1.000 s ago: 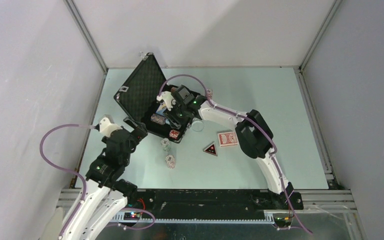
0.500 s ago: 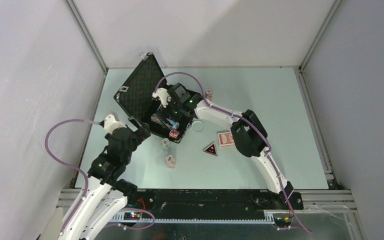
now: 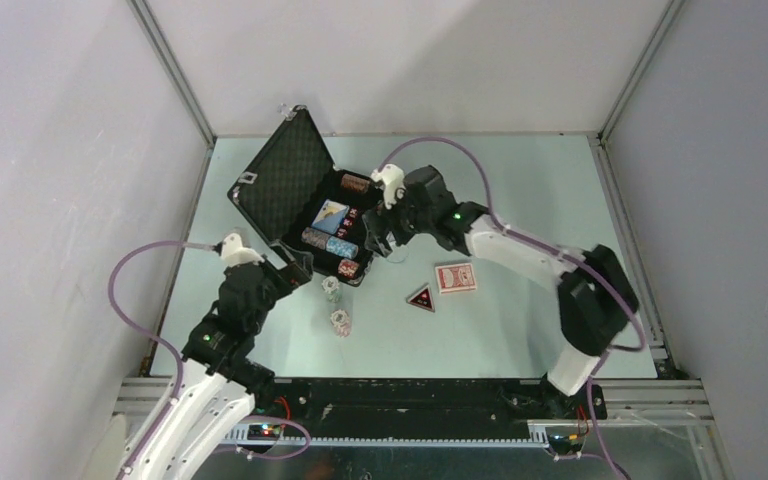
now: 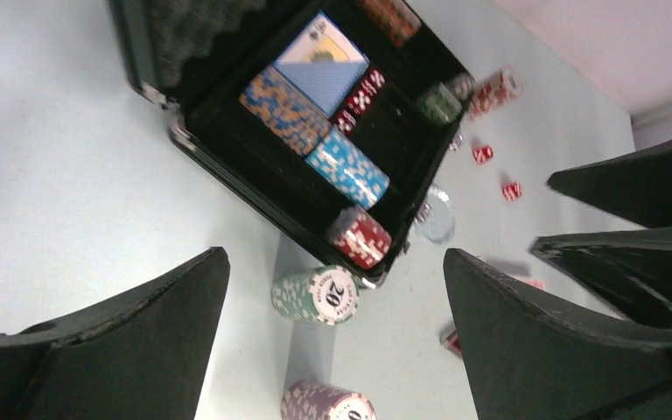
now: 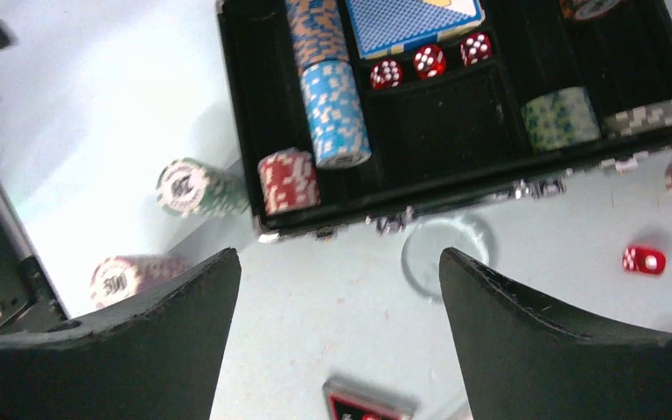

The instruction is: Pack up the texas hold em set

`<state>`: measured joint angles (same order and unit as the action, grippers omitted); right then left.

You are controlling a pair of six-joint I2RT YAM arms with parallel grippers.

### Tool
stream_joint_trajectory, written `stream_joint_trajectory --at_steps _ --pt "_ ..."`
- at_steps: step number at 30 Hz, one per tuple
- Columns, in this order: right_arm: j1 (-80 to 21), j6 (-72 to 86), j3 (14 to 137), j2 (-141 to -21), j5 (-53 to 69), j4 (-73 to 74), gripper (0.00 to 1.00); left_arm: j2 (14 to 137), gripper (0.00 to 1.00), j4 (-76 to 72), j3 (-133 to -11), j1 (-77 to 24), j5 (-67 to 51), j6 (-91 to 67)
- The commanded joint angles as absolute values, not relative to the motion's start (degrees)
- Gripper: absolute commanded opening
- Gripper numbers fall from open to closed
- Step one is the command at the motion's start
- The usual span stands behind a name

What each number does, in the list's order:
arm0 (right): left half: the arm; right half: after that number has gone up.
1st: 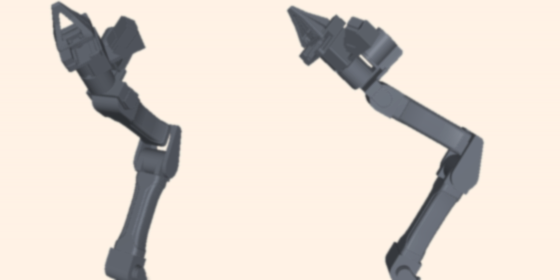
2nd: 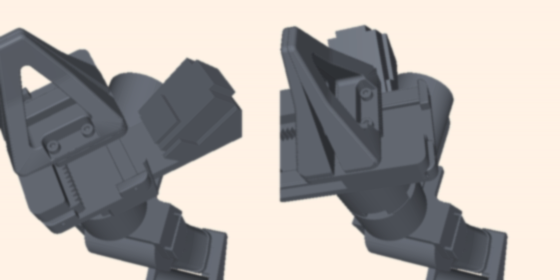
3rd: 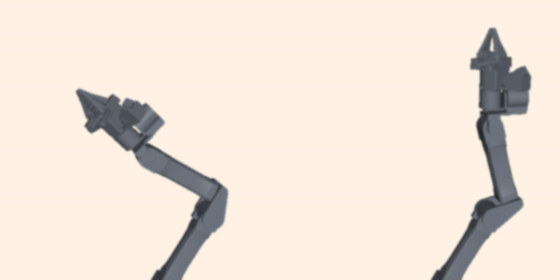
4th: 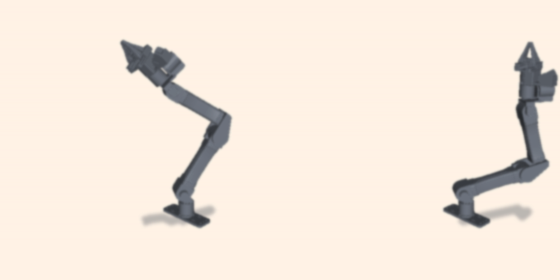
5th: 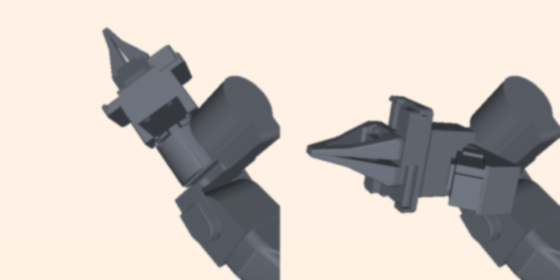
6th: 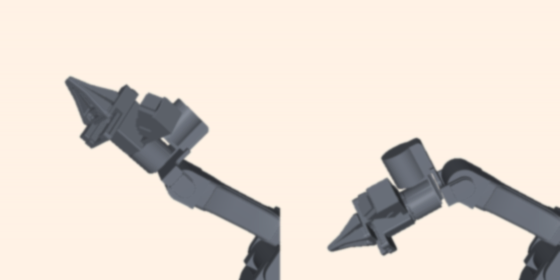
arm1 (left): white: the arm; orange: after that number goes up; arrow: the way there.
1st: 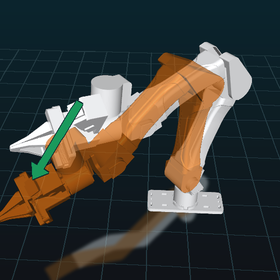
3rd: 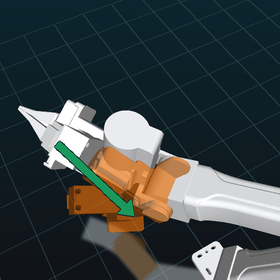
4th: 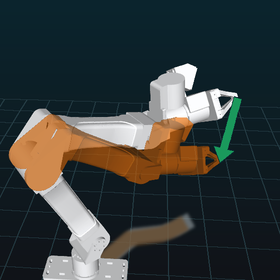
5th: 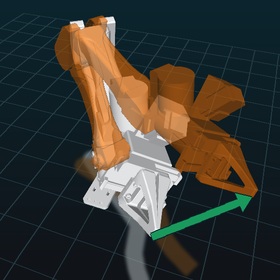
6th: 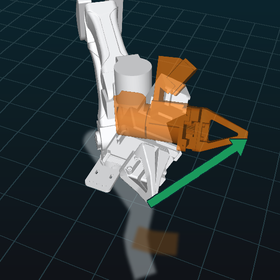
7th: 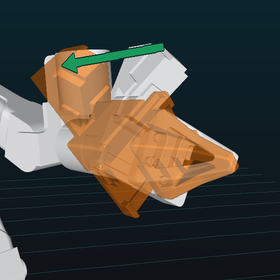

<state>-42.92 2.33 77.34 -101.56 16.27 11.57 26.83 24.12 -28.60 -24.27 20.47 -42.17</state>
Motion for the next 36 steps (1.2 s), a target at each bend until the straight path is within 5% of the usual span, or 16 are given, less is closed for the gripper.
stream_joint_trajectory --at_steps 1,15,36 --pt "-43.4 5.8 68.7 -91.4 13.3 8.5 0.86 29.9 1.00 18.0 -27.1 -24.5 8.8 -38.1" --pt "-56.8 15.5 43.3 -72.1 -6.8 -3.8 0.86 30.9 1.00 18.0 -21.9 -33.0 18.1 -39.7" --pt "-72.9 19.6 51.4 -92.5 -17.5 -16.9 0.89 17.4 1.00 29.1 -18.8 -33.0 29.5 -44.8"
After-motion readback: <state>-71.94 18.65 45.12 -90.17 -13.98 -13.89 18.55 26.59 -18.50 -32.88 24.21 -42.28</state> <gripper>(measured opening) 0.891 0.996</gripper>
